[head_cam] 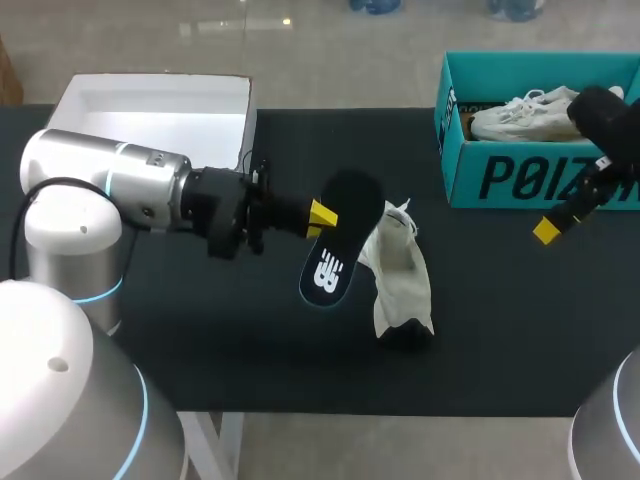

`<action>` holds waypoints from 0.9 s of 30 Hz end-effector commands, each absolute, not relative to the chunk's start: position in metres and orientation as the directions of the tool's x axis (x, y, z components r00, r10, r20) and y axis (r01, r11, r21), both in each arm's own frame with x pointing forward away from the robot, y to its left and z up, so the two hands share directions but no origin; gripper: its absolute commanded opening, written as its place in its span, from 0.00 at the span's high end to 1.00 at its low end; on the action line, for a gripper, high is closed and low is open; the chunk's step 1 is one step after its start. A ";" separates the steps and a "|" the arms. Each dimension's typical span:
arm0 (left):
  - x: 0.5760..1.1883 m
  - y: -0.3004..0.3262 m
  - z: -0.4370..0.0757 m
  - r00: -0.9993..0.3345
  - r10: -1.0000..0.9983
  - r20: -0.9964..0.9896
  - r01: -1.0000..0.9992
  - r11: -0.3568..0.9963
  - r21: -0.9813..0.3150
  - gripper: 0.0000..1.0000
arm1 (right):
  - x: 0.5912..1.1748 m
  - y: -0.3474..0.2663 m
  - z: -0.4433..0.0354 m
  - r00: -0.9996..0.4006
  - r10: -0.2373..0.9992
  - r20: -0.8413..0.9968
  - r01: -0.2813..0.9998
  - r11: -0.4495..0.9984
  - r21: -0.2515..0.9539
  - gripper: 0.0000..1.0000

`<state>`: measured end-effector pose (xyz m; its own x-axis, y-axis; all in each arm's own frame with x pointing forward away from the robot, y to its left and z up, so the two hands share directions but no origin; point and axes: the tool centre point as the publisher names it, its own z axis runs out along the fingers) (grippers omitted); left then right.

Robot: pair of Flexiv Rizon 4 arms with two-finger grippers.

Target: Take the shoe out of the shoebox, open the shoe tongue, remove and reinsert the insole, then place the shoe into the shoebox

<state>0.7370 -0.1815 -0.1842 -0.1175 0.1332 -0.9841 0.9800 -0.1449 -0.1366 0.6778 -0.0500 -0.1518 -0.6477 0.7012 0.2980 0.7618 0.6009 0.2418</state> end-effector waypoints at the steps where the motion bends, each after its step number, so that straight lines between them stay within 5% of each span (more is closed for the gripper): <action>1: 0.734 -0.179 -0.188 -0.128 0.151 -0.980 0.978 -0.142 -0.150 1.00 | 0.680 -0.049 -0.152 -0.646 0.702 0.300 0.763 0.602 0.236 0.00; 12: 0.709 -0.161 -0.206 -0.184 0.370 -0.911 0.946 -0.184 -0.266 1.00 | 0.680 -0.049 -0.152 -0.646 0.702 0.300 0.763 0.602 0.236 0.00; 27: 0.669 -0.192 -0.244 -0.316 0.384 -0.868 0.879 -0.227 -0.420 1.00 | 0.680 -0.049 -0.152 -0.646 0.702 0.300 0.763 0.602 0.236 0.00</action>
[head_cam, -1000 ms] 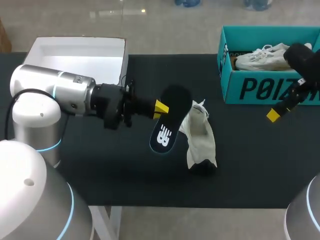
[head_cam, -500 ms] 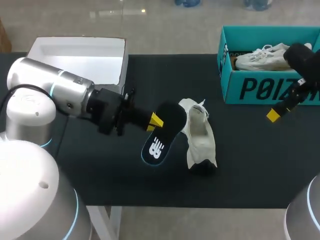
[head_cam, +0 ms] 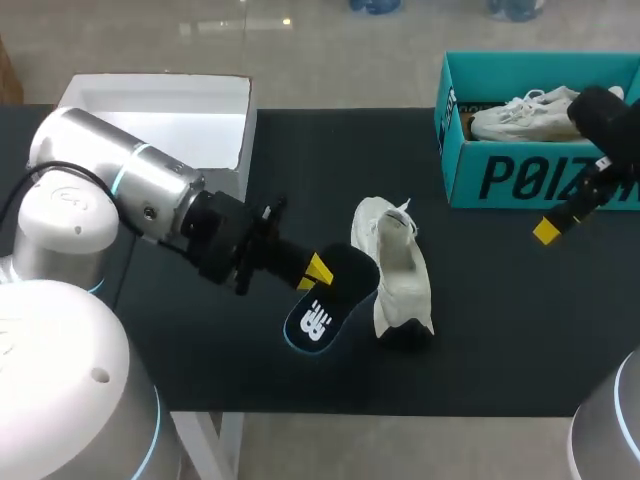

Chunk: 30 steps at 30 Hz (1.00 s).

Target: Take the shoe out of the shoebox, open the shoe tongue, remove and reinsert the insole, then place the shoe into the shoebox

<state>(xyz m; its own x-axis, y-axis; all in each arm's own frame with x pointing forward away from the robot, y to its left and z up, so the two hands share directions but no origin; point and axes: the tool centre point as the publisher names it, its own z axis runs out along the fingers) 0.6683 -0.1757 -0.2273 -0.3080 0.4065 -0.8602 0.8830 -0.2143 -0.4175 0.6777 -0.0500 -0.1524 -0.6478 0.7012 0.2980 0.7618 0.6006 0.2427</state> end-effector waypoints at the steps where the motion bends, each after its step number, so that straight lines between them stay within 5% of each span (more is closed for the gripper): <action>1: 0.668 -0.194 -0.245 -0.315 0.380 -0.870 0.880 -0.227 -0.418 1.00 | 0.680 -0.049 -0.152 -0.646 0.702 0.300 0.763 0.602 0.236 0.00; 30: 0.677 -0.226 -0.263 -0.397 0.359 -0.845 0.870 -0.146 -0.471 1.00 | 0.680 -0.049 -0.152 -0.646 0.702 0.300 0.763 0.602 0.236 0.00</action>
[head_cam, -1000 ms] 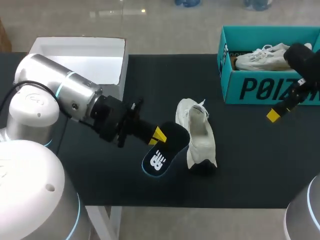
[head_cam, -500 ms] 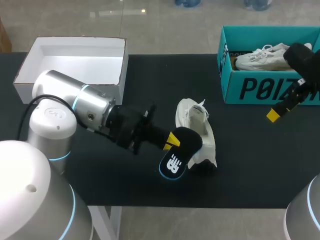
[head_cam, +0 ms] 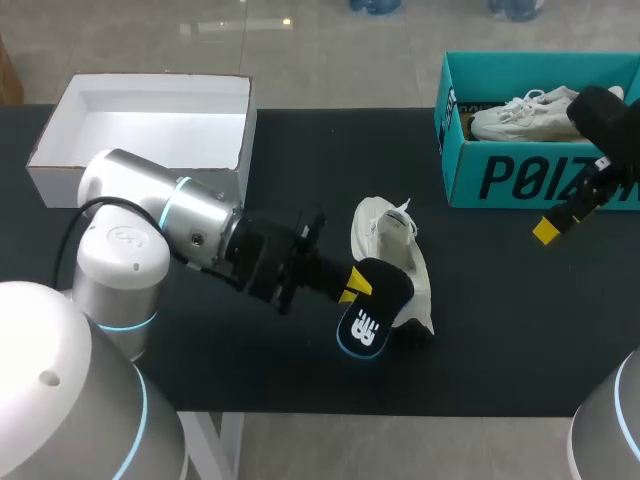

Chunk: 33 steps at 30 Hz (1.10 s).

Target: Take the shoe out of the shoebox, open the shoe tongue, remove and reinsert the insole, then place the shoe into the shoebox

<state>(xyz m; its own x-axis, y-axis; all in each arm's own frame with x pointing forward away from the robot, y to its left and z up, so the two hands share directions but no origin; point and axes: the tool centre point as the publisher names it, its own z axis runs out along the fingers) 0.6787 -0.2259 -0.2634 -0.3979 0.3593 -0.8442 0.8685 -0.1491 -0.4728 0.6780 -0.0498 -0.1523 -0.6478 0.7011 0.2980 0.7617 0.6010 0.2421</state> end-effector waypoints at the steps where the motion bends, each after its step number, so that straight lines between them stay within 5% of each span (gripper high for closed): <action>1: 0.677 -0.226 -0.263 -0.397 0.359 -0.845 0.870 -0.146 -0.471 1.00 | 0.680 -0.049 -0.152 -0.646 0.702 0.300 0.763 0.602 0.236 0.00; 33: 0.694 -0.254 -0.285 -0.509 0.409 -0.757 0.823 -0.027 -0.568 1.00 | 0.680 -0.049 -0.152 -0.646 0.702 0.300 0.763 0.602 0.236 0.00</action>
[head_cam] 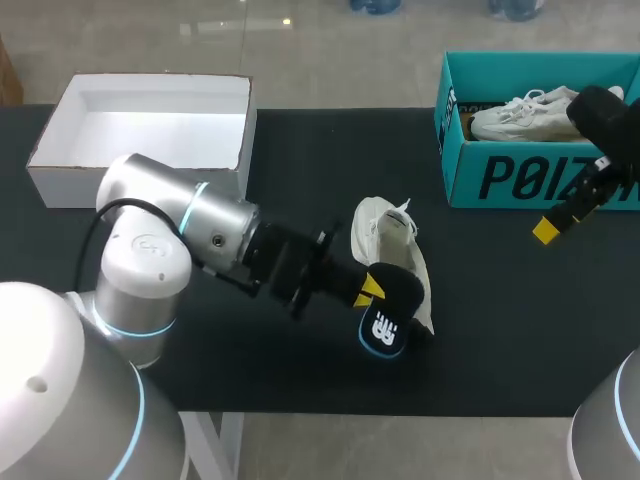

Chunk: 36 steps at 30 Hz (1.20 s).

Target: Take the shoe out of the shoebox, open the shoe tongue, remove and reinsert the insole, then place the shoe into the shoebox

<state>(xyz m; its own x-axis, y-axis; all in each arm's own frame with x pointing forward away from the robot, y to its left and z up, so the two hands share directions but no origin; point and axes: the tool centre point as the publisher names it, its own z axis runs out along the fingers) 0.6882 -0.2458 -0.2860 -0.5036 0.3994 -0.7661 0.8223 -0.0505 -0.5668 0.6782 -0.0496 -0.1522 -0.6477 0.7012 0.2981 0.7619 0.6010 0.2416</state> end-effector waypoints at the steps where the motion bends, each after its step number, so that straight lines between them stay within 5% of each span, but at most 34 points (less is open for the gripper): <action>1: 0.697 -0.255 -0.283 -0.520 0.407 -0.751 0.817 -0.020 -0.576 1.00 | 0.680 -0.049 -0.152 -0.646 0.702 0.300 0.763 0.602 0.236 0.00; 36: 0.756 -0.275 -0.323 -0.655 0.428 -0.622 0.730 0.148 -0.667 1.00 | 0.680 -0.049 -0.152 -0.646 0.702 0.300 0.763 0.602 0.236 0.00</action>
